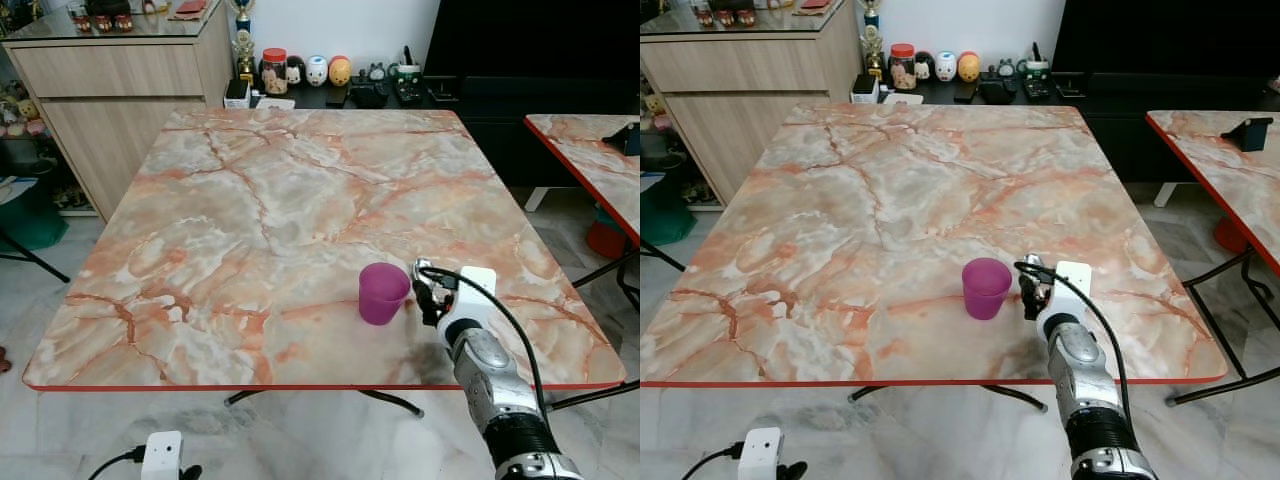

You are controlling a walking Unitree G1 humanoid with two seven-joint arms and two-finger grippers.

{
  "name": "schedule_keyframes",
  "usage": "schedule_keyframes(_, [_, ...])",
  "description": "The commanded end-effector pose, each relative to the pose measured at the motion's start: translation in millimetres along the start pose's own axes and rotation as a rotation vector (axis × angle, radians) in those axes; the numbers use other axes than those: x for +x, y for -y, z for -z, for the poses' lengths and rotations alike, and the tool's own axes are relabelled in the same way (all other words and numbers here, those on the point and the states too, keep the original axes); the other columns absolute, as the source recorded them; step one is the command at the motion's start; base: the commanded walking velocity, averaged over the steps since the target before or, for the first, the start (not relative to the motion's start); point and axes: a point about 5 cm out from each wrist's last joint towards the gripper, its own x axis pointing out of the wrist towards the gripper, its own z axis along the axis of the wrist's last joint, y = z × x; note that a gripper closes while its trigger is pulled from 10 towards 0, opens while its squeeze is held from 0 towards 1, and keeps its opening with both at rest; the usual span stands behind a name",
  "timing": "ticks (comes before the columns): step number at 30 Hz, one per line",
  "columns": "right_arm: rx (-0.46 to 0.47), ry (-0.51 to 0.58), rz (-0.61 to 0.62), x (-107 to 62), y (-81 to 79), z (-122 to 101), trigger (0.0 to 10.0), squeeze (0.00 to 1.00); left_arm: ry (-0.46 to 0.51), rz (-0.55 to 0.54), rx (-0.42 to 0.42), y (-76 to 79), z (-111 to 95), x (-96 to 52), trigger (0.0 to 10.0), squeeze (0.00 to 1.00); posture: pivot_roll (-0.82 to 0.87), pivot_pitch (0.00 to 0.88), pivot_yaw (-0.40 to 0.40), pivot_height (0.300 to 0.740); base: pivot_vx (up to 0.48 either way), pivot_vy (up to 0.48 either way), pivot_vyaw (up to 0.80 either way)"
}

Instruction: Setting the table

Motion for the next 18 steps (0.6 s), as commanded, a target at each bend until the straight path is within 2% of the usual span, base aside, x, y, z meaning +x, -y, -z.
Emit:
schedule_keyframes(1, [-0.002,-0.036,0.007,0.2,-0.4,6,10.0,0.00,-0.040,-0.015,-0.017,-8.1,10,-3.7,10.0,0.00,0.04,0.000,-0.027,0.740,0.000,0.000,0.00])
schedule_keyframes(9, [-0.015,-0.085,-0.048,-1.5,-6.8,17,10.0,0.00,-0.051,-0.022,-0.016,-13.2,14,-6.1,10.0,0.00,0.04,0.000,-0.027,0.740,0.000,0.000,0.00])
schedule_keyframes(14, [-0.029,-0.132,-0.046,-2.4,-7.4,25,10.0,0.00,-0.061,-0.019,-0.018,-10.3,17,-6.3,10.0,0.00,0.05,0.000,-0.028,0.740,0.000,0.000,0.00])
schedule_keyframes(15, [-0.029,-0.139,-0.043,-2.6,-7.0,27,4.5,0.00,-0.063,-0.017,-0.019,-8.6,17,-6.0,10.0,0.00,0.05,0.000,-0.029,0.740,0.000,0.000,0.00])
schedule_keyframes(16, [-0.031,-0.143,-0.040,-2.7,-6.8,27,2.6,0.00,-0.064,-0.016,-0.019,-8.0,17,-5.9,10.0,0.00,0.05,0.000,-0.029,0.740,0.000,0.000,0.00])
schedule_keyframes(17, [-0.035,-0.149,-0.040,-2.8,-6.7,28,0.0,0.00,-0.066,-0.015,-0.019,-7.1,18,-5.8,10.0,0.00,0.05,0.000,-0.029,0.740,0.000,0.000,0.00])
schedule_keyframes(18, [-0.035,-0.149,-0.040,-2.8,-6.7,28,0.0,0.00,-0.066,-0.015,-0.019,-7.1,18,-5.8,10.0,0.00,0.05,0.000,-0.029,0.740,0.000,0.000,0.00])
